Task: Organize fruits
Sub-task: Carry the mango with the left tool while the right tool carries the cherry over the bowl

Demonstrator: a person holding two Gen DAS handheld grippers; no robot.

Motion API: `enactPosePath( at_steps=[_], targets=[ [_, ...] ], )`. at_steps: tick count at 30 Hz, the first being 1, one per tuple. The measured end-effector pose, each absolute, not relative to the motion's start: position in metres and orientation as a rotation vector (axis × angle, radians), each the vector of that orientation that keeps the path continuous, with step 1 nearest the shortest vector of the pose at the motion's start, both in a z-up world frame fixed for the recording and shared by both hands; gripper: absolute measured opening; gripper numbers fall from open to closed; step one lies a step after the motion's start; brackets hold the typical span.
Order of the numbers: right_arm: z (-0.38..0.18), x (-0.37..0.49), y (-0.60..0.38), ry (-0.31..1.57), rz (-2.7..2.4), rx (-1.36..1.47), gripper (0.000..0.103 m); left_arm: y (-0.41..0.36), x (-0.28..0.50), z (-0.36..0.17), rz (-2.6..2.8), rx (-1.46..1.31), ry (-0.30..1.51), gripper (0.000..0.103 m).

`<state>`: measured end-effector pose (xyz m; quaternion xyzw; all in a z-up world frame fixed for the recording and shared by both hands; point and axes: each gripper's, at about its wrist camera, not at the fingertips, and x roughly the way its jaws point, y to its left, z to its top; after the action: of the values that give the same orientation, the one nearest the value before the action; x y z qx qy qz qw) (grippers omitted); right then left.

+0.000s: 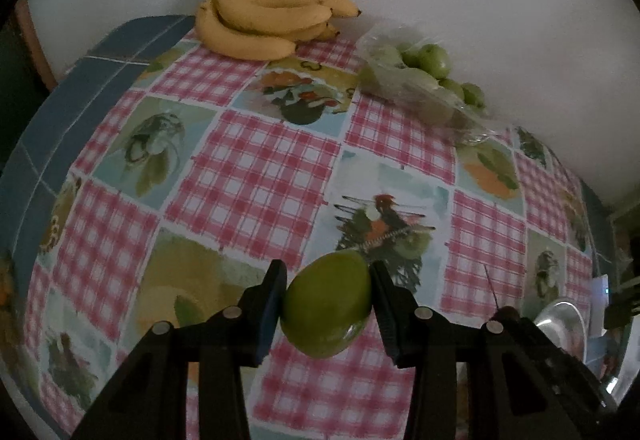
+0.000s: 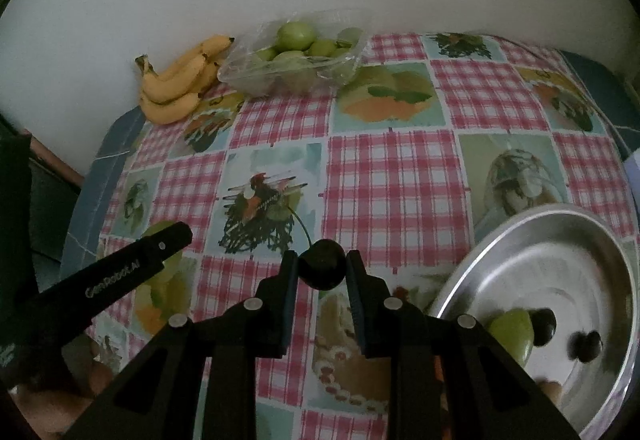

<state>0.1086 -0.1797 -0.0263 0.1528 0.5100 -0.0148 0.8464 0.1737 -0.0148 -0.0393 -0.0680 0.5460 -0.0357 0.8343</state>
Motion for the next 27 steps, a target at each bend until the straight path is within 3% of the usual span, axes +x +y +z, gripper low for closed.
enactPosePath(
  at_steps=[27],
  targets=[
    [-0.003, 0.028, -0.26, 1.051, -0.233, 0.409, 0.025, -0.077, 0.103, -0.01, -0.212, -0.143, 1.075, 0.045]
  ],
)
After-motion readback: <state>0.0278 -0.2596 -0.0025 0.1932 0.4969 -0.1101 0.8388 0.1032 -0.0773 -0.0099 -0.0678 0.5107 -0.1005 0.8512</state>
